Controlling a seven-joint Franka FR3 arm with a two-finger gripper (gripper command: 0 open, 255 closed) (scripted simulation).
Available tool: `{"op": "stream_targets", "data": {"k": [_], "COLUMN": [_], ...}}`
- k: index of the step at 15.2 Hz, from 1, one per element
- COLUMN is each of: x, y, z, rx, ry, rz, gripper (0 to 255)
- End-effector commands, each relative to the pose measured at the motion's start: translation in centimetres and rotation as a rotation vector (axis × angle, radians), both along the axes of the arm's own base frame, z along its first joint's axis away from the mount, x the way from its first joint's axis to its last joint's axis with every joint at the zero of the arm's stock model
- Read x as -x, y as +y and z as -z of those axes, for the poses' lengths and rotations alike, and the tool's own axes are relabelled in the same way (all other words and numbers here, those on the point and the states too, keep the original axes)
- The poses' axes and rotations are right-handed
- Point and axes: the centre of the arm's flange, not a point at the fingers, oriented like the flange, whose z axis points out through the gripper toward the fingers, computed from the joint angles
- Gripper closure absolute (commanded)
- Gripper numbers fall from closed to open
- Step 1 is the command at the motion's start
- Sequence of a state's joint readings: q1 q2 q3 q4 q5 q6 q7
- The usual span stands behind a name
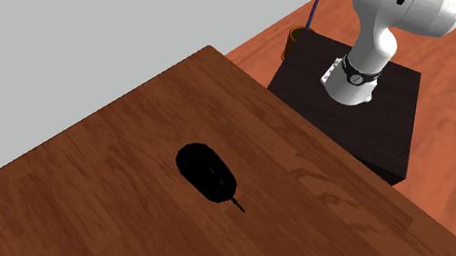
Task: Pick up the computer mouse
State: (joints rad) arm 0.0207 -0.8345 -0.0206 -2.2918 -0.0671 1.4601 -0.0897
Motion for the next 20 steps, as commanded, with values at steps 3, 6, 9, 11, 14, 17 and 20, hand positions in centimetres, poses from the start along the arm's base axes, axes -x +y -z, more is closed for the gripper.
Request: {"op": "stream_targets", "data": {"k": [3, 6, 9, 11, 14, 17, 20], "x": [-1.4, -3.6, -6.1, -8.0, -10.9, -13.9, -17.2], "y": [-2.0, -5.0, -7.7, -9.3, -11.6, -13.6, -15.4], "z": [0.8, 2.1, 3.3, 4.2, 5.4, 6.6, 7.9], "rx": [0.002, 0.006, 0.010, 0.012, 0.016, 0.020, 0.024], "ry": [0.001, 0.003, 0.005, 0.006, 0.008, 0.009, 0.011], "rz": [-0.061, -0.152, -0.243, -0.304, -0.395, -0.487, -0.578], "gripper": [0, 0, 0, 0, 0, 0, 0]}}
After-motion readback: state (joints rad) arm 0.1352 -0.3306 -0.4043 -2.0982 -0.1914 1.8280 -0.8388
